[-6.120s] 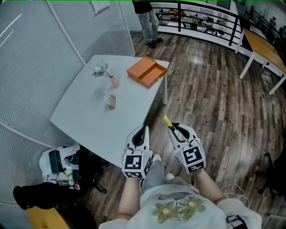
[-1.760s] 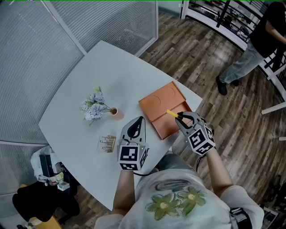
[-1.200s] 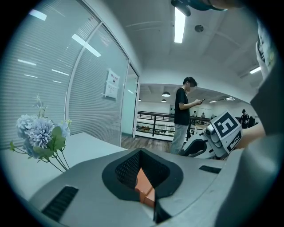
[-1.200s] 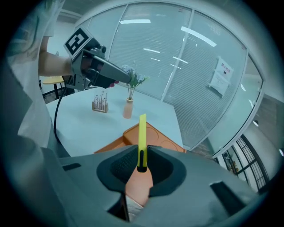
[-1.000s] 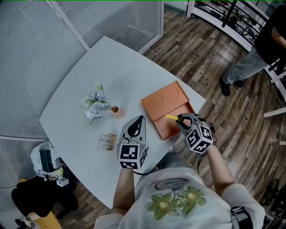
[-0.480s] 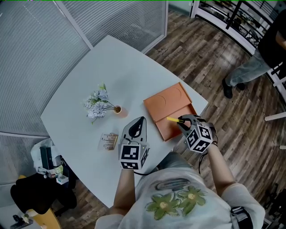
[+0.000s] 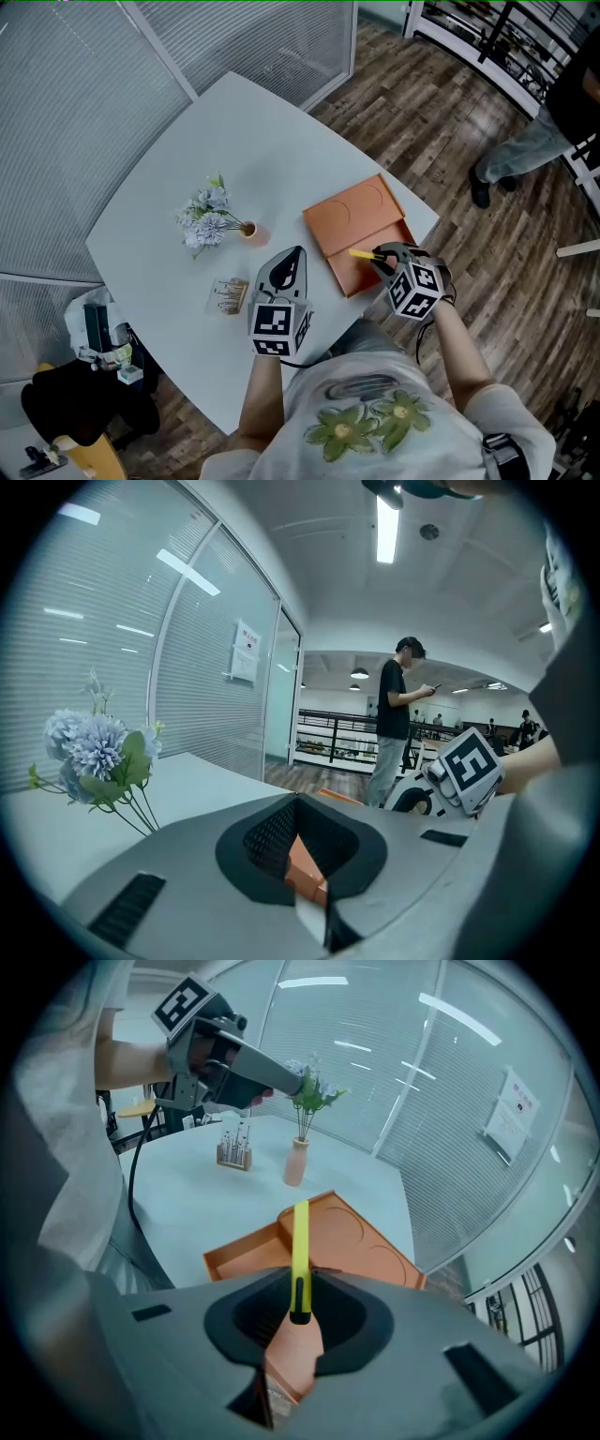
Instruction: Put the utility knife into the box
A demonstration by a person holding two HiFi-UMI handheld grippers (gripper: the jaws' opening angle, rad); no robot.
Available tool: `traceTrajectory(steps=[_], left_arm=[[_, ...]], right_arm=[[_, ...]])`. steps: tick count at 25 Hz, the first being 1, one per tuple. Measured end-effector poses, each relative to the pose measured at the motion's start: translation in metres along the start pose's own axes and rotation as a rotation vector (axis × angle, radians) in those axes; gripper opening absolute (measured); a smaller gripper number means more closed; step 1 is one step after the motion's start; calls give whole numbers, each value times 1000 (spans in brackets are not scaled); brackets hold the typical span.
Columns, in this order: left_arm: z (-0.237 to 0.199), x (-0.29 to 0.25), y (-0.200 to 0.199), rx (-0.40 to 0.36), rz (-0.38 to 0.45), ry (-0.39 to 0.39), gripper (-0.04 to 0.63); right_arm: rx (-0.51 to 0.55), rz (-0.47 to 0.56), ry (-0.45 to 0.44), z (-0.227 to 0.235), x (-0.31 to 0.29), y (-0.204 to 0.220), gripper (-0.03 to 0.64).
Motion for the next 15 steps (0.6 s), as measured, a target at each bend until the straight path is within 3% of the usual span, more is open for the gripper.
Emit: traceTrajectory(steps=[15], left_arm=[[-2, -3, 8, 12, -20, 1, 0]], right_arm=[[23, -57, -43, -3, -23, 10, 72]])
Point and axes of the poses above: the fingertips, and each gripper's own axes: x backward along the fingers, z to its right, y out of its underside, the point moved 3 cm from there along x, backward along the fingers, and after that the axes turned 13 degrees about -x, right-handed, at the moved point
